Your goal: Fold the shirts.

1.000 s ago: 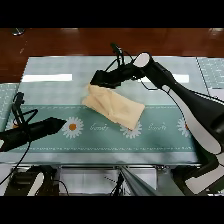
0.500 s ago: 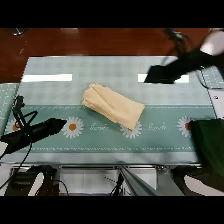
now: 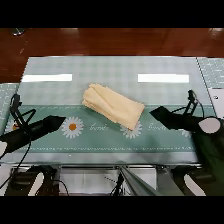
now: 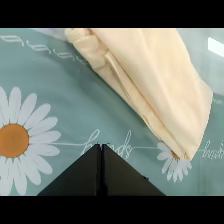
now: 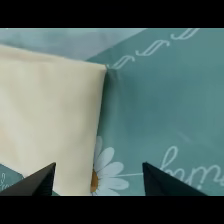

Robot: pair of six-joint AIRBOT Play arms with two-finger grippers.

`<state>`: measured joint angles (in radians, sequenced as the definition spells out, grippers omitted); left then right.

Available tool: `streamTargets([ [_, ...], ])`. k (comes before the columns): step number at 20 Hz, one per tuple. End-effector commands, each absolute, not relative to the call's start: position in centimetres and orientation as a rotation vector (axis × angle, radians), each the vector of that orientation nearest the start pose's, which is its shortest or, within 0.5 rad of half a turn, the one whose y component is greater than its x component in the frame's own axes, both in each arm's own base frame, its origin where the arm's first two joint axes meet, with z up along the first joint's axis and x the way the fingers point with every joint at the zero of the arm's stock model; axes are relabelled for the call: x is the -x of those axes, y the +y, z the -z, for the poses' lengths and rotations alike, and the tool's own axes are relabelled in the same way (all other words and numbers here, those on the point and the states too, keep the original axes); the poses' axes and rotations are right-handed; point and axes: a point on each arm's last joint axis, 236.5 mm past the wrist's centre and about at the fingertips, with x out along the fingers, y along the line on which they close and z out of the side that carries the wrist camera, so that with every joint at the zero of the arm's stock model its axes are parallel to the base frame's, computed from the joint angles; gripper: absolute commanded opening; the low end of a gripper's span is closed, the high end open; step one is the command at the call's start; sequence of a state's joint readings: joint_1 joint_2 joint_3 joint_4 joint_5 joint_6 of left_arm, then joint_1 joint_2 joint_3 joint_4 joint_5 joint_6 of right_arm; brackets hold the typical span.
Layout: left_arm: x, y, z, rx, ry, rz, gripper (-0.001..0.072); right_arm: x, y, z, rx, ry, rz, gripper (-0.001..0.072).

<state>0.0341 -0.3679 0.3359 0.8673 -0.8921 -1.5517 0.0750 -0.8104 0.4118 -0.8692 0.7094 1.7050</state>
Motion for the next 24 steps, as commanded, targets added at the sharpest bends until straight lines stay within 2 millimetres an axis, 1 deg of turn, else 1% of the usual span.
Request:
streamTargets([
  [1, -24.4, -11.0, -3.2, 0.663, 0.855, 0.277, 0.0018, -28.4, 14.2, 6.9, -0.899, 1.184, -0.119, 0.0623],
  [4, -24.4, -11.0, -3.2, 0.663, 0.855, 0.277, 0.0018, -28.8, 17.9, 7.9, -0.939, 1.336, -0.269, 0.0623],
  [6, -24.4, -11.0, -3.2, 0.663, 0.855, 0.278, 0.0018, -29.6, 19.0, 8.7, -0.934, 1.399, -0.324, 0.0624],
  [9, -24.4, -11.0, -3.3, 0.663, 0.855, 0.278, 0.0018, -30.4, 20.5, 9.0, -0.922, 1.466, -0.385, 0.062],
  [11, -24.5, -10.9, -3.3, 0.664, 0.85, 0.276, 0.0018, -31.0, 22.4, 8.9, -0.883, 1.483, -0.433, 0.0561],
  [12, -24.6, -10.9, -3.4, 0.666, 0.845, 0.274, 0.0018, -31.3, 23.3, 8.8, -0.852, 1.482, -0.463, 0.0366],
  [13, -24.6, -10.9, -3.5, 0.67, 0.841, 0.275, 0.0018, -31.9, 24.1, 8.1, -0.792, 1.456, -0.526, 0.0075],
  [14, -24.6, -11.1, -3.7, 0.682, 0.839, 0.281, 0.0018, -32.8, 24.7, 6.9, -0.742, 1.419, -0.58, 0.0023],
  [16, -24.7, -11.3, -3.8, 0.695, 0.837, 0.287, 0.0018, -35.3, 25.6, 2.8, -0.671, 1.351, -0.669, 0.0022],
  [18, -24.7, -11.3, -3.8, 0.695, 0.837, 0.287, 0.0018, -38.5, 25.6, -2.3, -0.556, 1.272, -0.705, 0.0021],
  [20, -24.7, -11.3, -3.8, 0.695, 0.837, 0.287, 0.0018, -41.6, 24.9, -8.4, -0.444, 1.16, -0.701, 0.0022],
  [21, -24.7, -11.3, -3.8, 0.695, 0.837, 0.287, 0.0018, -42.9, 24.2, -11.6, -0.394, 1.097, -0.687, 0.0022],
  [22, -24.6, -11.3, -3.8, 0.695, 0.838, 0.288, 0.0018, -43.8, 23.4, -14.3, -0.352, 1.044, -0.667, 0.0021],
  [23, -24.6, -11.3, -3.8, 0.695, 0.839, 0.288, 0.0018, -44.3, 22.5, -16.5, -0.31, 1.008, -0.641, 0.0022],
  [24, -24.5, -11.4, -3.8, 0.695, 0.843, 0.29, 0.0018, -44.7, 21.0, -18.8, -0.276, 0.975, -0.602, 0.0022],
])
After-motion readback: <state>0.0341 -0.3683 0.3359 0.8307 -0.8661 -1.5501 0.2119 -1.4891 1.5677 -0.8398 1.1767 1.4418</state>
